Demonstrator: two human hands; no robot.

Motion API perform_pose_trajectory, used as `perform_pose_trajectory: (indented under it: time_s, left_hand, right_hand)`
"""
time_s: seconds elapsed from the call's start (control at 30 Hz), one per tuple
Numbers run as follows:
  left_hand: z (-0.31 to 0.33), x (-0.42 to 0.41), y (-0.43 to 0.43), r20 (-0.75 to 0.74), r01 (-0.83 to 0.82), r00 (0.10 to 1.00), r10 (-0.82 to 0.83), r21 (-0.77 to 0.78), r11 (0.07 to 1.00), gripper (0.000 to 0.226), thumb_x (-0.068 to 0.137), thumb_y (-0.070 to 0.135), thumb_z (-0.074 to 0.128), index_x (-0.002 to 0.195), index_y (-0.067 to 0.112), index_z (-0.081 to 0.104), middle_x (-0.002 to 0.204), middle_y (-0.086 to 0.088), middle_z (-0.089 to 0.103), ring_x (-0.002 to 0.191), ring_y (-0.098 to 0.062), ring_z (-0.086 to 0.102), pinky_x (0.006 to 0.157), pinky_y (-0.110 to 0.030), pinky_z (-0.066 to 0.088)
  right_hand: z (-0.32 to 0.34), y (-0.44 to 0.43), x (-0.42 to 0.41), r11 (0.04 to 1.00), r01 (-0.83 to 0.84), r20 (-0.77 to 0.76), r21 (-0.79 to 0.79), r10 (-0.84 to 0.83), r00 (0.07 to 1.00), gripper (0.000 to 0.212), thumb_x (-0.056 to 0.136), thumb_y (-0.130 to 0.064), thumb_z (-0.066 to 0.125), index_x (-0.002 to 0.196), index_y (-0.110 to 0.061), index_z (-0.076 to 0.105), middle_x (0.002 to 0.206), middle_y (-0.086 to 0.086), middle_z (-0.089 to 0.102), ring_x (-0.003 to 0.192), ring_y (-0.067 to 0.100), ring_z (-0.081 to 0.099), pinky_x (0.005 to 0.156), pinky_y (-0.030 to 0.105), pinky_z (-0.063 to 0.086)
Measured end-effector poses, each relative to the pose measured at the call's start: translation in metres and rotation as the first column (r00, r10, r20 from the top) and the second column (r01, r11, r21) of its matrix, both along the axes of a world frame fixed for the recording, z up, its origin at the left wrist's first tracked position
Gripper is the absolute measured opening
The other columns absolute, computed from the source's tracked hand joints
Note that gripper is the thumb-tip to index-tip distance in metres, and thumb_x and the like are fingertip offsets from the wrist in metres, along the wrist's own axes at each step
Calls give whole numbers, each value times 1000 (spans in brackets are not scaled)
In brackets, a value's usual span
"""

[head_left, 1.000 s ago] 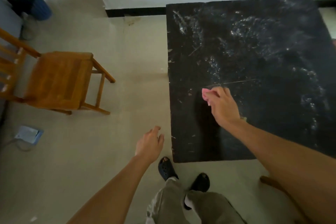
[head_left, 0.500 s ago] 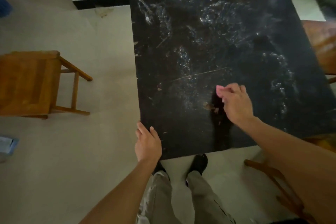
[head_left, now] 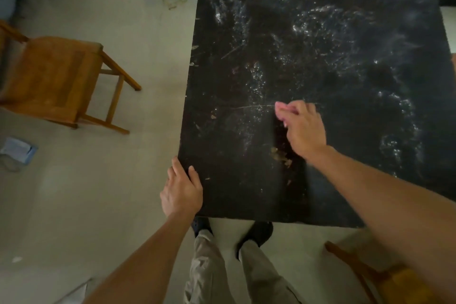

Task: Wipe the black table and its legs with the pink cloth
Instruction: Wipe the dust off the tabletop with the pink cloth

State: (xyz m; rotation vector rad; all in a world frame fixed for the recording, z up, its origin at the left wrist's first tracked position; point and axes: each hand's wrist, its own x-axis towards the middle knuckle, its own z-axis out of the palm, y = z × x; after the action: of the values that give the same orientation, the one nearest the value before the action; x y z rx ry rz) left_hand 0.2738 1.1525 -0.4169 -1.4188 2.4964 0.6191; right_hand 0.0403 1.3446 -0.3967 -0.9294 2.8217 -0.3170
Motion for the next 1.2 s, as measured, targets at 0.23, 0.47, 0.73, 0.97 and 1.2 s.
perform_pose_trajectory:
  time_s: [0.23,0.47,0.73,0.97,1.2]
  left_hand:
    - [4,0,3,3,-8,1000,8,-5,1000,54,100,44,26,145,15,22,132,-11,50,102,-35,60,83,-45,47]
    - [-1,0,0,0,-18,1000,18,-8,1000,55,99,48,23,146,19,18,132,-7,51,99,-30,62,82,-44,49]
    - [3,-1,-1,1,-5,1000,5,20,1000,56,99,45,23,148,17,18,137,-7,47,106,-31,59,86,-44,47]
    - [4,0,0,-9,-1,1000,1,27,1000,56,99,43,24,148,16,20,137,-7,48,106,-31,59,85,-42,46]
    - [8,1,-1,-19,5,1000,-4,54,999,58,99,46,21,148,16,16,138,-4,47,107,-26,59,87,-42,49]
  right_hand:
    - [5,5,103,834,-543,-96,-101,535,840,48,87,-8,57,133,-20,57,122,8,56,110,30,51,84,41,49]
    - [-20,-22,31,893,-451,-125,-7,447,886,59,87,-7,62,139,-30,49,125,2,54,113,26,47,91,41,40]
    - [14,-48,-6,968,-207,-191,-139,179,965,40,87,-4,53,122,-22,65,114,8,57,103,32,50,84,42,42]
    - [-13,-39,53,672,-739,-134,-49,729,671,41,92,-22,54,132,-28,55,121,-1,52,109,22,48,92,37,37]
    - [16,-102,-65,984,-178,-178,8,176,968,34,90,-5,57,118,-23,64,119,9,52,108,34,47,88,44,39]
